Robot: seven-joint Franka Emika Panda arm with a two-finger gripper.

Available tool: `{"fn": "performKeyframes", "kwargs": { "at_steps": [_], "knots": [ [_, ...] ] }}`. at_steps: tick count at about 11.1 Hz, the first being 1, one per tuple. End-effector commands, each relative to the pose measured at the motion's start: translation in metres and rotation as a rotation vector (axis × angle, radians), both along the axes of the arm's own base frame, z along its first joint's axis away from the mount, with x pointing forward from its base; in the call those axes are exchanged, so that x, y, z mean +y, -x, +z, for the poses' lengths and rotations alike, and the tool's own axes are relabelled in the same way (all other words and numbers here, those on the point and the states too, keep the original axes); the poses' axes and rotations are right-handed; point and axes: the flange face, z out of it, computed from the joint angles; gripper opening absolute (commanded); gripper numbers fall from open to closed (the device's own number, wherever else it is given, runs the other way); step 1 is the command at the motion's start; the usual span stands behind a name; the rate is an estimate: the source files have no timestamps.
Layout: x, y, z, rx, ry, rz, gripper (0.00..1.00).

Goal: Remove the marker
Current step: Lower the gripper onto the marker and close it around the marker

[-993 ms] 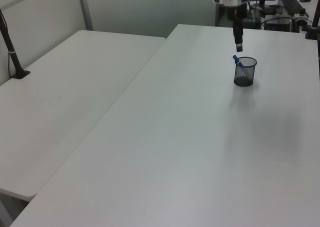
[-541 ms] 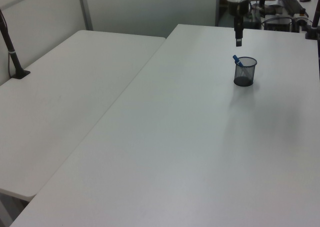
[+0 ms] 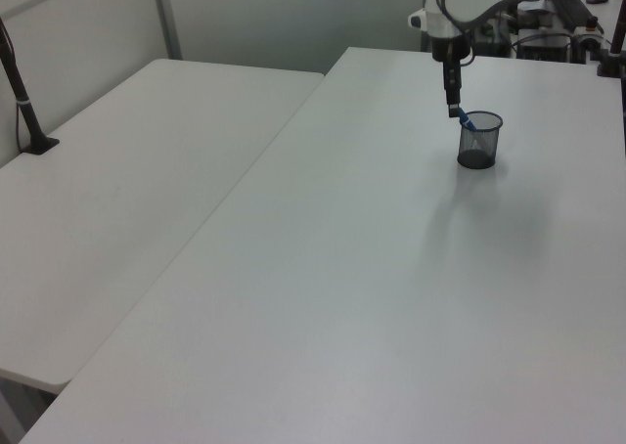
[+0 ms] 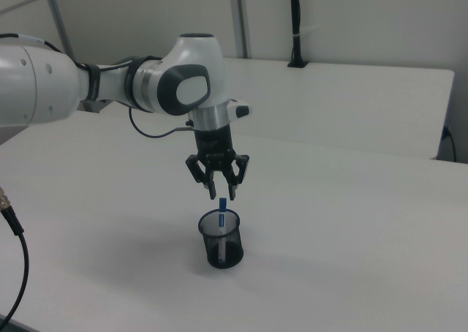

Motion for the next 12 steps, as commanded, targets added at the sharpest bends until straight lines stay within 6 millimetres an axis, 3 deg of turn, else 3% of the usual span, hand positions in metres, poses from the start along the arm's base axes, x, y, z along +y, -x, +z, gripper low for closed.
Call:
{"fn": "performKeyframes", "kwargs": {
  "at_steps": [1, 6, 10, 11, 12],
  "knots": [
    [0.001, -0.001, 0.004, -0.006, 0.014, 0.027, 0.27],
    [0.001, 0.006, 0.004, 0.038, 0.026, 0.047, 0.2],
    [-0.002, 0.007, 0.004, 0.049, 0.039, 0.066, 0.72],
    [-0.003, 0.008, 0.005, 0.053, 0.038, 0.065, 0.72],
    [-0.004, 0.009, 0.005, 0.064, 0.041, 0.065, 0.65]
  ]
}}
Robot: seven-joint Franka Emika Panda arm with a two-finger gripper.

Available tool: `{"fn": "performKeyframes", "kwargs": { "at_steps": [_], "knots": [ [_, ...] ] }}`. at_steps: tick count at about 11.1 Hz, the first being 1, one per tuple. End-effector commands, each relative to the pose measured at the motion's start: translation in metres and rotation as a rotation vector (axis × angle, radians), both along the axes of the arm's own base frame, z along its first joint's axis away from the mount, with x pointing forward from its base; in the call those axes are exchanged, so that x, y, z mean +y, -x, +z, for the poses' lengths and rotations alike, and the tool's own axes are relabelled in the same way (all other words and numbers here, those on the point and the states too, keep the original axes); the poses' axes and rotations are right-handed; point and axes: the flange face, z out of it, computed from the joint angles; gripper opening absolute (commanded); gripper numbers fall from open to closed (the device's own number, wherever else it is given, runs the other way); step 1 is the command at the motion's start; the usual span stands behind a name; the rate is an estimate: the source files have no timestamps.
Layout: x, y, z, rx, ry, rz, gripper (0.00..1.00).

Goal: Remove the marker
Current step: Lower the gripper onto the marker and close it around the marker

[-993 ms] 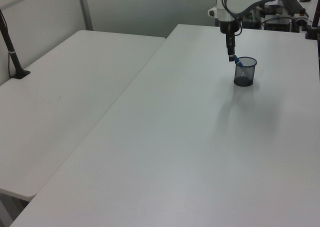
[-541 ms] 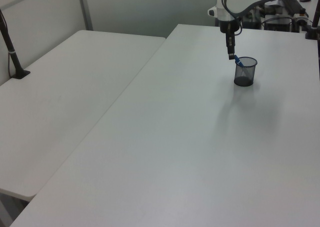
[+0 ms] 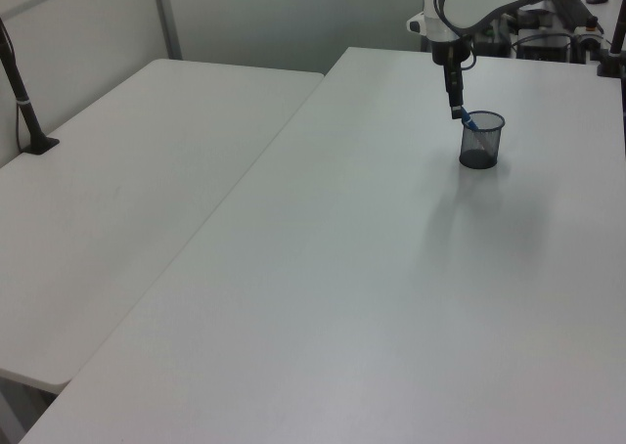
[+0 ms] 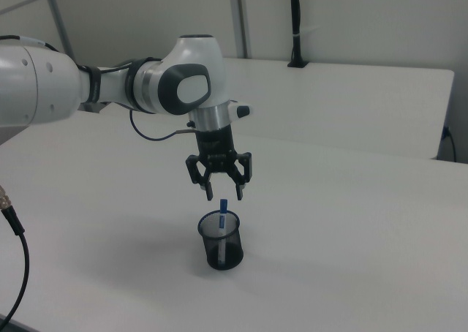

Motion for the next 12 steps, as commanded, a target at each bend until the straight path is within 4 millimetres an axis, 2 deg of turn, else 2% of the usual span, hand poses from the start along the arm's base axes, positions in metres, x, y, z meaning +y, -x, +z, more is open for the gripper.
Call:
{"fn": "performKeyframes", "kwargs": {
  "at_steps": [1, 7, 9, 10, 12],
  "knots": [
    [-0.001, 0.011, 0.006, 0.06, 0.019, 0.029, 0.57],
    [-0.002, 0.013, 0.004, 0.071, 0.019, 0.032, 0.1],
    [-0.005, 0.015, 0.013, 0.075, 0.013, 0.04, 0.07],
    [-0.008, 0.02, 0.024, 0.079, 0.006, 0.046, 0.07],
    [-0.015, 0.03, 0.083, 0.035, -0.008, 0.054, 0.07]
  ]
}}
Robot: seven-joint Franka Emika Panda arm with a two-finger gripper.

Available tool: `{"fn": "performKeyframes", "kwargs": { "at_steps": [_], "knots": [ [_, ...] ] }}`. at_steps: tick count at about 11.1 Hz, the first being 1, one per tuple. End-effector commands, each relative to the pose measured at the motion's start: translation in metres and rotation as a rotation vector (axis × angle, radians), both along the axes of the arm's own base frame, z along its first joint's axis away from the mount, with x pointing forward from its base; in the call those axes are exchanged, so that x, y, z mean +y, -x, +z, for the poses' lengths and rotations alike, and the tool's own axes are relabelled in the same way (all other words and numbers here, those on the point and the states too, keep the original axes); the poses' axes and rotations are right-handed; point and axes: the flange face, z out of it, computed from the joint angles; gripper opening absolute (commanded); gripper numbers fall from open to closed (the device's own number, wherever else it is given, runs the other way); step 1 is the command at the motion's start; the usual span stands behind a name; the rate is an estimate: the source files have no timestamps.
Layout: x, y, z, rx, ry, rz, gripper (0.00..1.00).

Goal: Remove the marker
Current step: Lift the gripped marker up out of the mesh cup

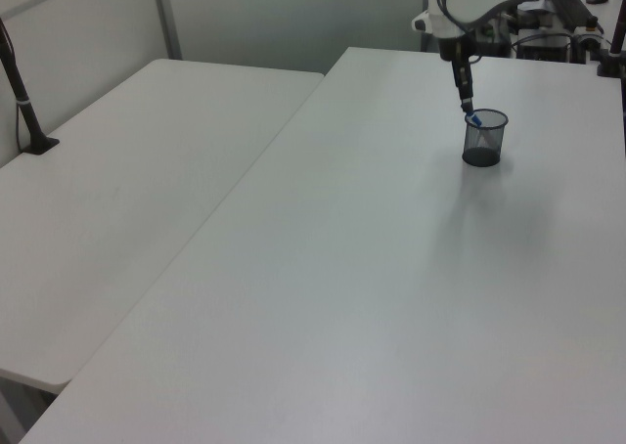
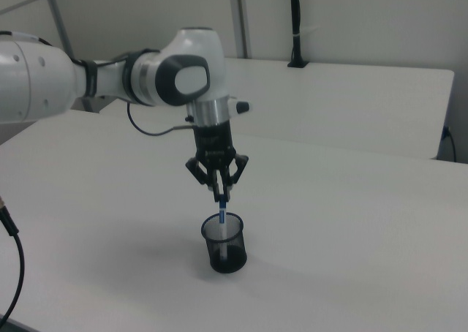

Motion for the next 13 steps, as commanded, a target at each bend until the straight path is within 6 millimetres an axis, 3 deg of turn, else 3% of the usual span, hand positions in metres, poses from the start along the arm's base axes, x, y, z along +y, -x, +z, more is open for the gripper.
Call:
{"fn": "performKeyframes", "kwargs": {
  "at_steps": [1, 4, 6, 7, 10, 13],
  "knots": [
    [-0.013, 0.026, 0.099, -0.037, -0.027, 0.032, 0.06],
    [0.0, 0.026, 0.16, -0.164, -0.088, 0.003, 0.07],
    [0.03, 0.018, 0.173, -0.203, -0.108, -0.039, 0.07],
    [0.061, 0.015, 0.166, -0.178, -0.112, -0.024, 0.09],
    [0.145, 0.0, 0.104, -0.006, -0.139, -0.042, 0.09],
    [0.19, -0.016, 0.037, 0.101, -0.152, -0.107, 0.09]
  ]
}}
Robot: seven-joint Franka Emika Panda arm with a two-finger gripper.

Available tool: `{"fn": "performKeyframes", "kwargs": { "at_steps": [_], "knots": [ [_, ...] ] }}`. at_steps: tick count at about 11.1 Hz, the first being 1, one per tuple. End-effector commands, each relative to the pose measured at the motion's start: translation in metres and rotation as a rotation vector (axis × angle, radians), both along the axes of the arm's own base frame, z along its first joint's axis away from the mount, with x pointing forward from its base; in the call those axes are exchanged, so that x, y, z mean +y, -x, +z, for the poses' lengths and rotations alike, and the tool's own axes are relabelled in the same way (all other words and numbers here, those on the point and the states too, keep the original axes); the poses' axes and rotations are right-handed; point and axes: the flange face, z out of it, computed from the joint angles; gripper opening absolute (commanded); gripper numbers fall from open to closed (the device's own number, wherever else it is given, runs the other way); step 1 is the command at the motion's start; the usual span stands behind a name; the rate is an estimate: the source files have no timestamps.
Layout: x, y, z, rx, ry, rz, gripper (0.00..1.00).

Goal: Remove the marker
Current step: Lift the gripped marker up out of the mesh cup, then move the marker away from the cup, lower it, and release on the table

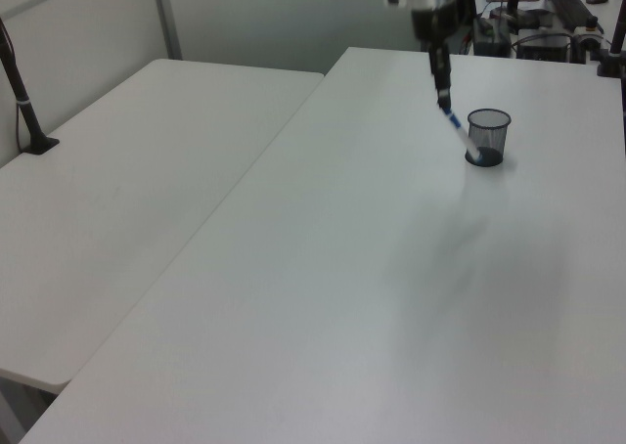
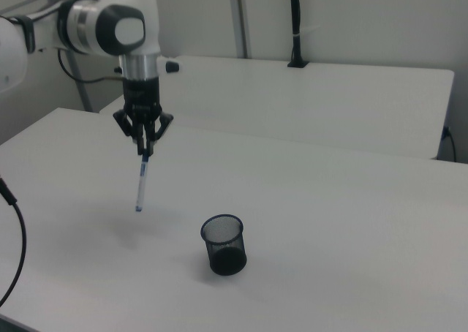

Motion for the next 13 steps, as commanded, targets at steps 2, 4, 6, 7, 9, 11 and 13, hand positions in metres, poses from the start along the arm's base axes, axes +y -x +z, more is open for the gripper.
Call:
{"fn": "performKeyframes", "kwargs": {
  "at_steps": [2, 4, 6, 7, 9, 11, 13],
  "knots": [
    [0.036, -0.015, -0.082, 0.152, 0.011, -0.047, 0.09],
    [0.039, -0.017, -0.101, 0.176, 0.025, -0.083, 0.11],
    [0.049, -0.02, -0.123, 0.196, 0.036, -0.071, 0.2],
    [0.053, -0.024, -0.132, 0.184, 0.046, -0.063, 0.25],
    [0.056, -0.025, -0.142, 0.183, 0.05, -0.053, 0.35],
    [0.056, -0.028, -0.143, 0.161, 0.051, -0.052, 0.43],
    [0.056, -0.028, -0.134, 0.14, 0.063, -0.042, 0.51]
  ]
}}
